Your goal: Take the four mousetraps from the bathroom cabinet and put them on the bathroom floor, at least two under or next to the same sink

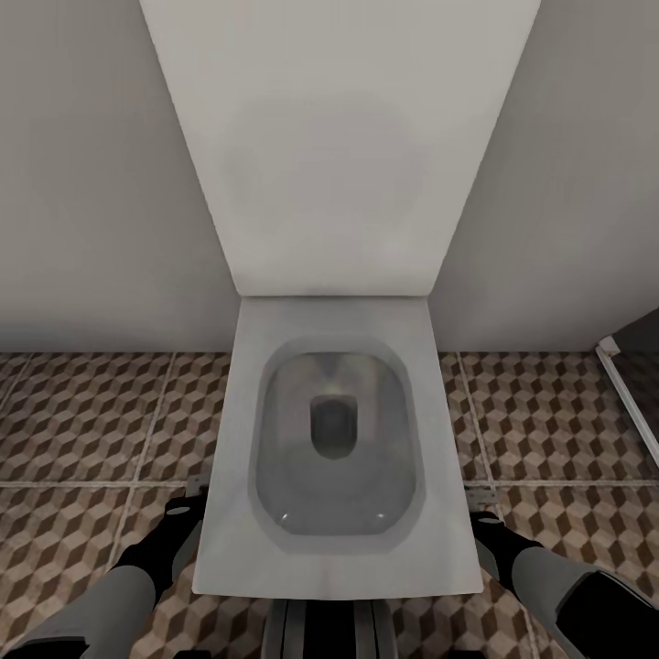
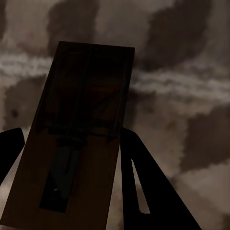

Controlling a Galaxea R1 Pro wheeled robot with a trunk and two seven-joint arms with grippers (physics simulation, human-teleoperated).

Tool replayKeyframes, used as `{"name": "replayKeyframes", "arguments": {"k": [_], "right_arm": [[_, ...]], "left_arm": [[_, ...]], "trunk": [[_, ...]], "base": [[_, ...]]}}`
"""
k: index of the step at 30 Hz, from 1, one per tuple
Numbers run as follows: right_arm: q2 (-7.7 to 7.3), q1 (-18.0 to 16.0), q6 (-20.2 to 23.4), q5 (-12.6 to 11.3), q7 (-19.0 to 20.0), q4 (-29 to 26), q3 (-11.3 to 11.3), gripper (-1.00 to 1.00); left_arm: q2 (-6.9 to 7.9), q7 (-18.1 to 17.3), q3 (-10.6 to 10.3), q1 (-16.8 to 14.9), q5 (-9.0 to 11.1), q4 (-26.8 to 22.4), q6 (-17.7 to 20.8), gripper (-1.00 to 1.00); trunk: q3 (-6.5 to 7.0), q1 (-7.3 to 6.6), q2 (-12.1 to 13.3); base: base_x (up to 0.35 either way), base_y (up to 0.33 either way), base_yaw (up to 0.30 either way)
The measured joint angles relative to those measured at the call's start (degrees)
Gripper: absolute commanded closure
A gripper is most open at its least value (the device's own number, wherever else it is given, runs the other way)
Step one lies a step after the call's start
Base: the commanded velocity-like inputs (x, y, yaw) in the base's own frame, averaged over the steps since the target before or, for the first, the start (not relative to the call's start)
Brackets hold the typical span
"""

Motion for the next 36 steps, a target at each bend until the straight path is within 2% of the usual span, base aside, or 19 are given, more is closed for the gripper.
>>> {"name": "replayKeyframes", "arguments": {"k": [8,32,36], "right_arm": [[0.01,-0.01,-2.26,0.03,-0.04,-0.02,0.09,1.0],[-0.02,-0.01,-2.52,0.04,-0.04,-0.02,0.07,1.0],[-0.01,-0.04,-2.55,0.24,0.0,-0.08,0.0,1.0]], "left_arm": [[-0.05,0.14,0.0,0.0,0.0,0.19,-1.03,1.0],[-0.1,0.18,-0.08,0.0,0.0,0.43,-1.31,1.0],[-0.13,0.2,-0.05,-0.02,-0.55,0.28,-1.33,1.0]], "trunk": [[0.0,0.0,0.0],[0.0,0.0,0.0],[-0.87,0.09,-0.06]], "base": [[0.0,0.0,0.0],[0.0,0.0,0.0],[0.0,0.0,0.0]]}}
